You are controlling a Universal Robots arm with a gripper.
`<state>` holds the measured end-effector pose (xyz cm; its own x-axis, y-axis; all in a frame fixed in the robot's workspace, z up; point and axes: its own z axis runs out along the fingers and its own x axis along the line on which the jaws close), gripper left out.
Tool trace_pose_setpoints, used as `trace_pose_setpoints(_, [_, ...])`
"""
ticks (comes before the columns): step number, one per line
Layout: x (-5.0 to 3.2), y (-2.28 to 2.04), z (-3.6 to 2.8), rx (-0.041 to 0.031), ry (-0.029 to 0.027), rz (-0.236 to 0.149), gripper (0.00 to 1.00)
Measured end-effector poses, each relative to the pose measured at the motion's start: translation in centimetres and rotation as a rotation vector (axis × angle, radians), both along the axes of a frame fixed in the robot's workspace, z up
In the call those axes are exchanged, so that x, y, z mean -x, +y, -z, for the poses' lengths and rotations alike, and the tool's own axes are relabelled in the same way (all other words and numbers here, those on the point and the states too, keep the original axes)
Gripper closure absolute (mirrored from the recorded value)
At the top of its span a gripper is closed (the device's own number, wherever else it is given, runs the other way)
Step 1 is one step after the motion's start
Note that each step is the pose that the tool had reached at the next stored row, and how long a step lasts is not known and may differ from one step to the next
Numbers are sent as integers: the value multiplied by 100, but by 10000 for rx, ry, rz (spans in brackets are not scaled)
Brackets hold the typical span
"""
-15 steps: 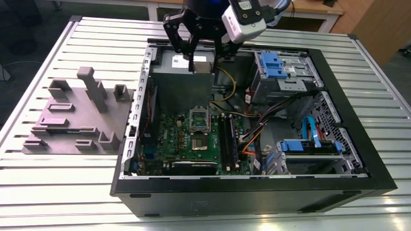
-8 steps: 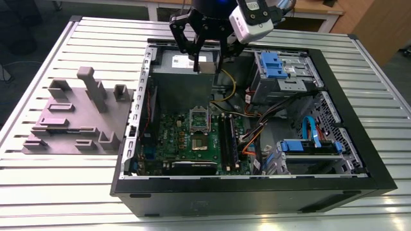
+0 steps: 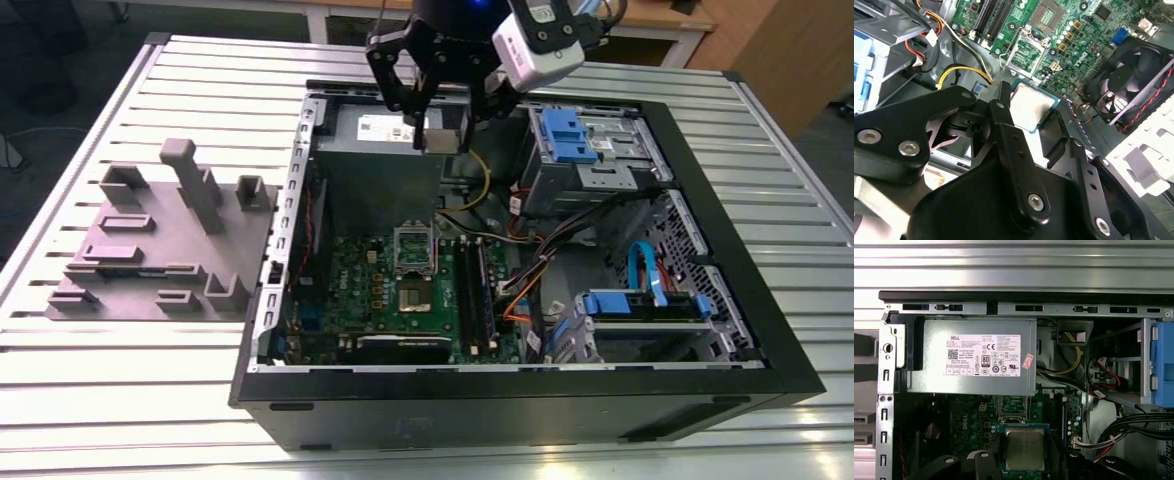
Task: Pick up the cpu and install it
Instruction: 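Pick up the cpu and move it towards the insertion slot, then place the cpu into insertion slot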
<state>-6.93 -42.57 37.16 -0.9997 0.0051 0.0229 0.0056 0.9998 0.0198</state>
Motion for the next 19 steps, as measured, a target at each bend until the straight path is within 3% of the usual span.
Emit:
trace_pose_setpoints(7, [-70,0,0,1,0,3,53])
trace_pose_setpoints(19, [-75,-17,23,1,0,3,53])
